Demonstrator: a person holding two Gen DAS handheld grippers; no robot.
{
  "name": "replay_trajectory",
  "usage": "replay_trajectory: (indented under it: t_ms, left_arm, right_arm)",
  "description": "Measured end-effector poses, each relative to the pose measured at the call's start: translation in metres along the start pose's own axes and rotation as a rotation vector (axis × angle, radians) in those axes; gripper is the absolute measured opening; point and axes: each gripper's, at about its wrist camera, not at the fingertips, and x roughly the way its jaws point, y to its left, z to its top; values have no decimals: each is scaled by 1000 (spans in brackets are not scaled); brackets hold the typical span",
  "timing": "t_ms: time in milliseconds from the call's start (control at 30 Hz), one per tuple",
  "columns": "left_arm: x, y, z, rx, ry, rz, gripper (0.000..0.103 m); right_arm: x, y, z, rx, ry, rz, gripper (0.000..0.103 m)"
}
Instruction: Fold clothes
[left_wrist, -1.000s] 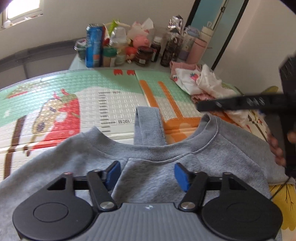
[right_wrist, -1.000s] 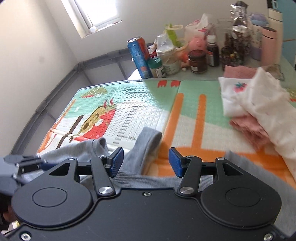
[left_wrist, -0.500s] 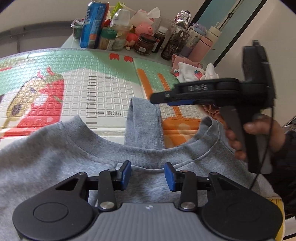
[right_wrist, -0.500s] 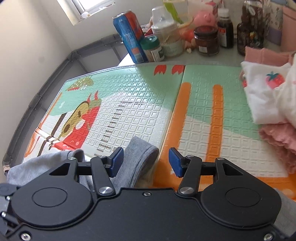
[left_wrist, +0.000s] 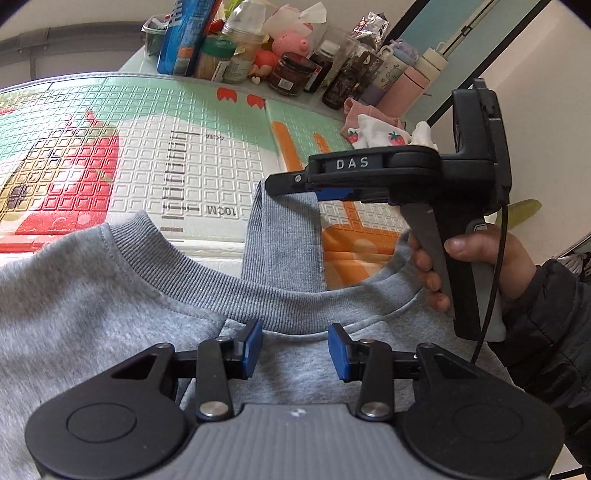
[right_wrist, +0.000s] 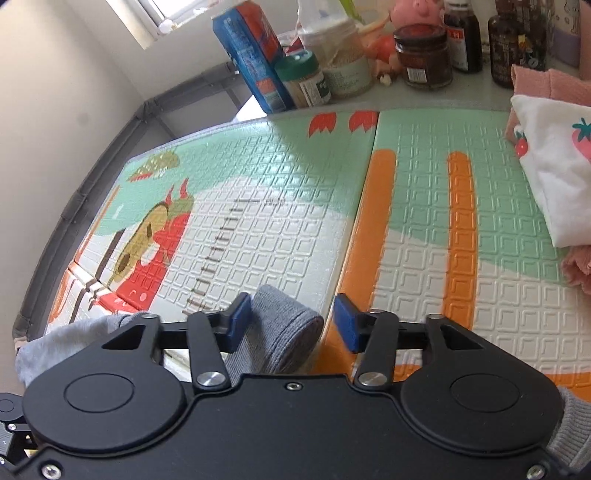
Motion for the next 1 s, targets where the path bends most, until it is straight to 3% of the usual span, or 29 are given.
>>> replay_trajectory:
  t_ms: [67,200,433,600,1000]
  left_arm:
    - [2,1,-1,-2,8,7,42]
    - [4,4,-1,-24,21,12,42]
    - [7,12,2,-76,38,-6,42]
    - [9,12,3,-58,44,-4,42]
    - [6,8,1,2,41,3,39]
  right_arm:
    - [0,-1,0,0,-6,2,24]
    - [-12,0,-2,-18,-39,26,17]
    - [-41,10,-5,-70,-93,78,15]
    - [-68,24,-11,-121,-108,117,15]
    - [-107,62,-65,-104,-77,286,14]
